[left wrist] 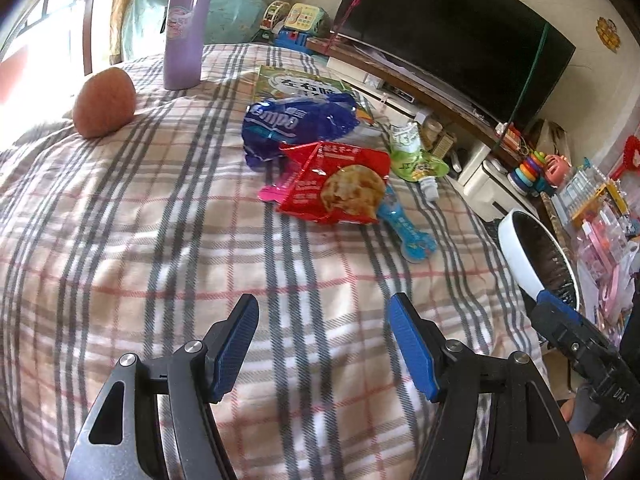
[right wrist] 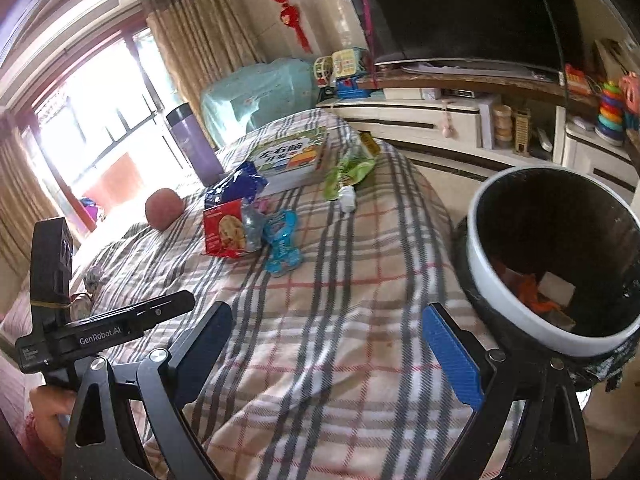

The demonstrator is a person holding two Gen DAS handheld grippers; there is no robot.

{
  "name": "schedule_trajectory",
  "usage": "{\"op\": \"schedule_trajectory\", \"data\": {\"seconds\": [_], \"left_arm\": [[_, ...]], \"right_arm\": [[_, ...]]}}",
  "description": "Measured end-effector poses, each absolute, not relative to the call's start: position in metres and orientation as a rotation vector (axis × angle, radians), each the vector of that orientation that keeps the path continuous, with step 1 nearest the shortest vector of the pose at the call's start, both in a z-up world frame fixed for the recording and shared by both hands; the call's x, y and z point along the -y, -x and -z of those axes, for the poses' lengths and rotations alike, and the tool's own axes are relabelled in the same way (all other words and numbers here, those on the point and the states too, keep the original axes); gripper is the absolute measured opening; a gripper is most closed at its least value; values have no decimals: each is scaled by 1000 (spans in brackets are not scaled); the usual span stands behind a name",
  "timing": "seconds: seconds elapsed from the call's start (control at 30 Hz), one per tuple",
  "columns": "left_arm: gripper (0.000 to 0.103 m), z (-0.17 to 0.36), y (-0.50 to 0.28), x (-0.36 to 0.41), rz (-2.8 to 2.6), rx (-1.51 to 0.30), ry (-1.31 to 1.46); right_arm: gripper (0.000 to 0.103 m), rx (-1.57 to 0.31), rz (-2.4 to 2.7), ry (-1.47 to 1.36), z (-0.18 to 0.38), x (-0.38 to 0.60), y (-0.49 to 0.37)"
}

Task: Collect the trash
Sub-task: 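Move both open tools back toward the remaining trash on the bed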

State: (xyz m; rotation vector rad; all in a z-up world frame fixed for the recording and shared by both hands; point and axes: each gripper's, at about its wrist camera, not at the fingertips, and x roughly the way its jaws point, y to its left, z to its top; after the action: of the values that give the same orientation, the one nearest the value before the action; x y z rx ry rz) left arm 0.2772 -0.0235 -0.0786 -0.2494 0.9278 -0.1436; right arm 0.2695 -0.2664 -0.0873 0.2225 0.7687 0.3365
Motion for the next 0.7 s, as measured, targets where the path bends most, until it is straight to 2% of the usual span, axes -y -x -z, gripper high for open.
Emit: {"op": "schedule_trajectory", "data": {"seconds": [0.5, 0.7], "left_arm": [[66, 80, -319, 2, 119, -909, 187], [66, 84, -345, 1, 151, -909, 140]], "right_arm": [[96, -787, -409, -111, 99, 228, -301], [86, -799, -443, -45, 105, 214, -319]]}}
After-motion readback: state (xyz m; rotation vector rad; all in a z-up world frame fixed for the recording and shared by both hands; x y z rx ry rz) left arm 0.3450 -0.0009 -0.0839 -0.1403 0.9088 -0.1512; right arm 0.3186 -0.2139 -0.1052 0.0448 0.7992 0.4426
